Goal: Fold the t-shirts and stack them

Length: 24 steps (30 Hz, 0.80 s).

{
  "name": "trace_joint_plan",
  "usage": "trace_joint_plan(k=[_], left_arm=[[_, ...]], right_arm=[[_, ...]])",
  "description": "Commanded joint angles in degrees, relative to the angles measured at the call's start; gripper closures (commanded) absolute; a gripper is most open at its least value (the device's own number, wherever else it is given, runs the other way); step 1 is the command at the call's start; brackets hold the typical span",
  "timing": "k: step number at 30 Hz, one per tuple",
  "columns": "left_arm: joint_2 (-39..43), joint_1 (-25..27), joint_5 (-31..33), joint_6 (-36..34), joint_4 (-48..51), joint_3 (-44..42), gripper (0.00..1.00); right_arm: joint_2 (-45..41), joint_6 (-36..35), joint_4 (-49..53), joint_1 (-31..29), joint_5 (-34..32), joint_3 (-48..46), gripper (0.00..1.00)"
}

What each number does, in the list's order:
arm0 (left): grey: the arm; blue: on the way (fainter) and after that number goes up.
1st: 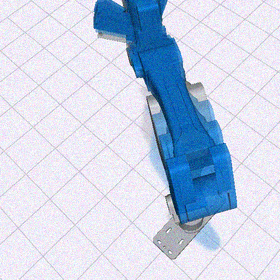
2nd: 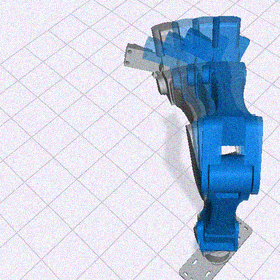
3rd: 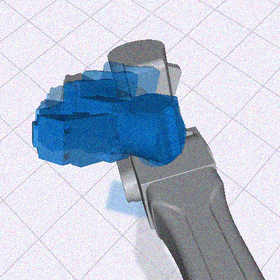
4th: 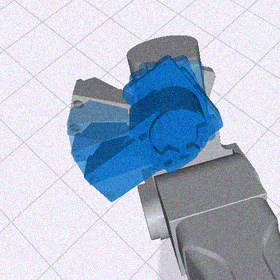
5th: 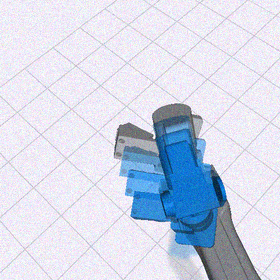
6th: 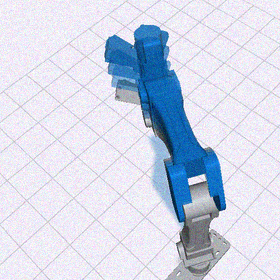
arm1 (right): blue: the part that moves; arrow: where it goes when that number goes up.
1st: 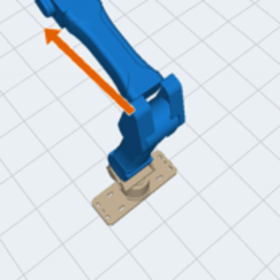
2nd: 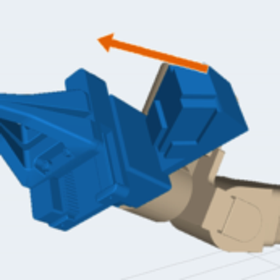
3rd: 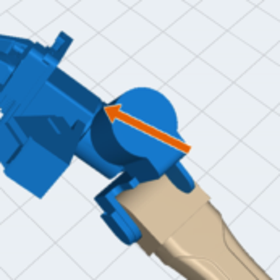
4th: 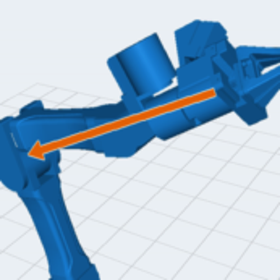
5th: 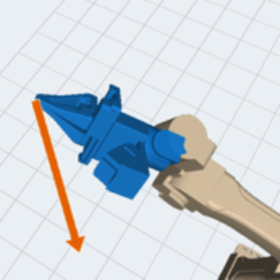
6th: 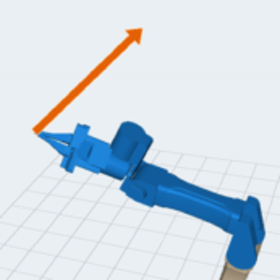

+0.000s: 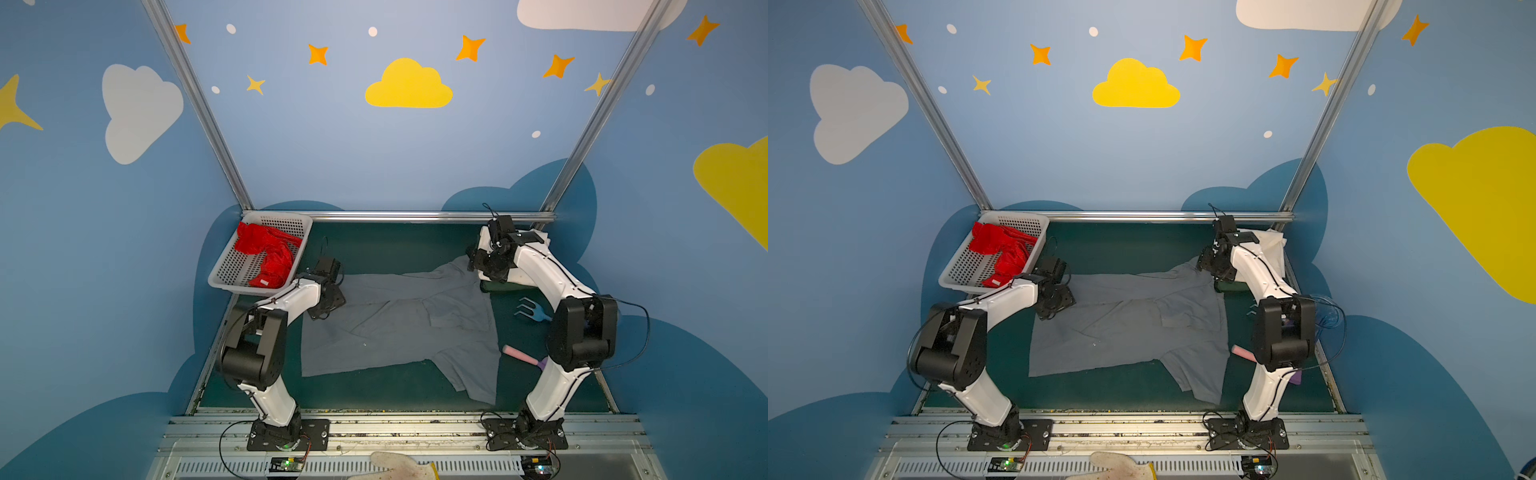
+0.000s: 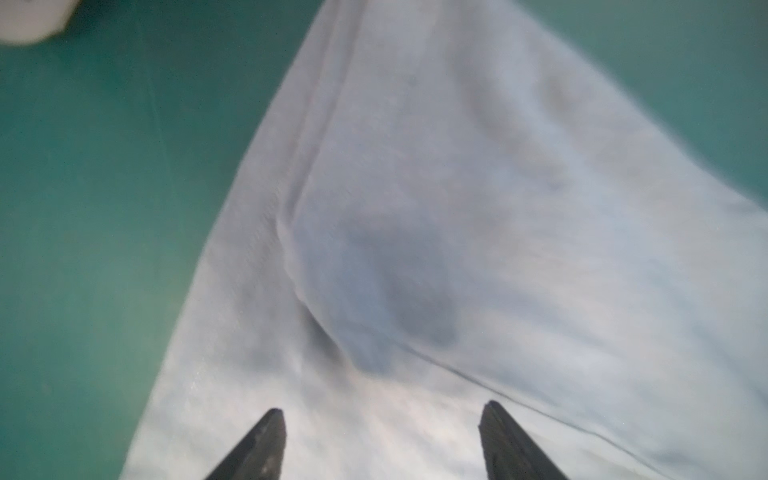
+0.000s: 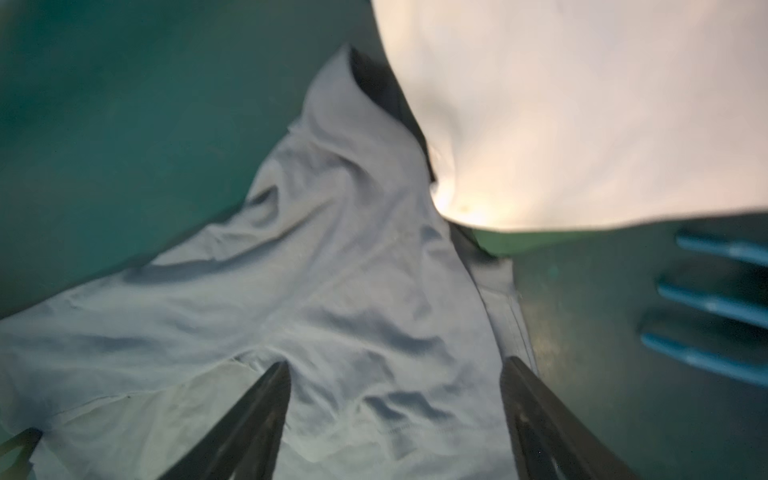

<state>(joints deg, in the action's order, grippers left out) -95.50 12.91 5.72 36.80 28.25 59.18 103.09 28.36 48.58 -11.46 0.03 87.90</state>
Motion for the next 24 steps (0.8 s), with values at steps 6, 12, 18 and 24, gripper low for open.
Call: trace_joint_plan(k=[6, 12, 18, 24], left_arm=[[18.67, 5.41, 3.32, 2.49, 1.16, -10.04, 0.0], [32.37, 8.68, 6.02, 5.96, 6.75, -18.0, 0.0], [44.32, 11.41, 7.42, 11.83, 8.35, -28.46, 0.0], [47.38, 13.28, 6.81, 16.25, 6.67, -35.87, 0.0]], right_arm=[[-14.85, 2.56, 5.65, -0.4, -2.06, -15.96, 0.12], [-27.29, 5.52, 9.29, -0.44, -0.25, -28.26, 0.12], [-36.89, 7.16, 10.41, -0.65, 4.74, -39.11, 0.14], [-41.54, 8.54, 8.9, -1.17, 7.8, -46.99, 0.16]])
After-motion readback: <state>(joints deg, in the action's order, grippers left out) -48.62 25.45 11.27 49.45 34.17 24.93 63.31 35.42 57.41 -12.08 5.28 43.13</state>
